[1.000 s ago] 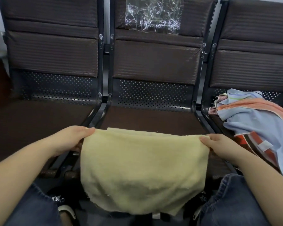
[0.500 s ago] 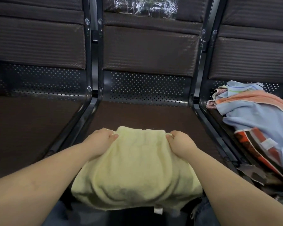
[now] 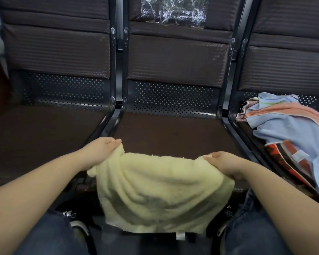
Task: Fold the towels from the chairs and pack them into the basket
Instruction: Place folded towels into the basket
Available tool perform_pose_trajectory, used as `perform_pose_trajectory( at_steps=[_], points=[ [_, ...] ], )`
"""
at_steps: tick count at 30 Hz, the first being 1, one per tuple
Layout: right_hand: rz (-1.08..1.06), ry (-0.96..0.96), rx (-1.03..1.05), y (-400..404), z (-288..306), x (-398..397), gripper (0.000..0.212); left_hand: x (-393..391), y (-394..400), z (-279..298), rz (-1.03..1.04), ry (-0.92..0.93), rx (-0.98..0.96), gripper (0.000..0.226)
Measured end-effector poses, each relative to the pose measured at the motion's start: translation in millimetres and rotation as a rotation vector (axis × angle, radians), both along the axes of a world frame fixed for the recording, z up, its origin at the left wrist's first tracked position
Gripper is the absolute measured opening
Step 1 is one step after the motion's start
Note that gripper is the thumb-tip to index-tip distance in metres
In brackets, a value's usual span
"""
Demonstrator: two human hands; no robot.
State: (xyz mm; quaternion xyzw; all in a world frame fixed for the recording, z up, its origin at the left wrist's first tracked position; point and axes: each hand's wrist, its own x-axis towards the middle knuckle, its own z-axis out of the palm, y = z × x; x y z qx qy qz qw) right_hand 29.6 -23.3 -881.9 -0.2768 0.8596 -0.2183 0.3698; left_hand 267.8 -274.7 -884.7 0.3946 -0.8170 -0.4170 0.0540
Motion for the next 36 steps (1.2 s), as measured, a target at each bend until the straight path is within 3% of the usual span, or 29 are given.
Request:
perform_pose_trajectory(
  at_steps=[3,7,14,19,25,33,36],
  points=[
    [0.004,-0.226,0.033,18.7,7.7,15.3,0.025,24.7,13.5,5.8,-0.143,-0.169,0.166,0.042],
    [0.028,-0.463,0.127,46.8,21.9,20.5,0.024,54.6,17.7,2.9,-0.225,-0.287,0.496,0.036],
    [-0.038,-0.424,0.317,73.0,24.2,12.8,0.027,87.8,8.6,1.4,-0.271,-0.61,0.677,0.042],
    [-0.059,-0.324,0.302,74.1,21.9,10.7,0.016,89.0,4.1,0.2,-0.184,-0.557,0.611,0.042],
    [-0.032,-0.342,0.296,74.3,24.5,5.5,0.017,81.1,-4.1,0.5,-0.111,-0.456,0.455,0.031],
    [-0.09,0.018,0.047,58.9,23.4,-13.5,0.041,52.0,-16.2,12.0,-0.045,-0.295,0.337,0.039],
    [-0.267,-0.044,-0.086,45.1,16.7,-23.1,0.029,31.4,-18.3,13.4,0.06,-0.109,0.345,0.035]
  ],
)
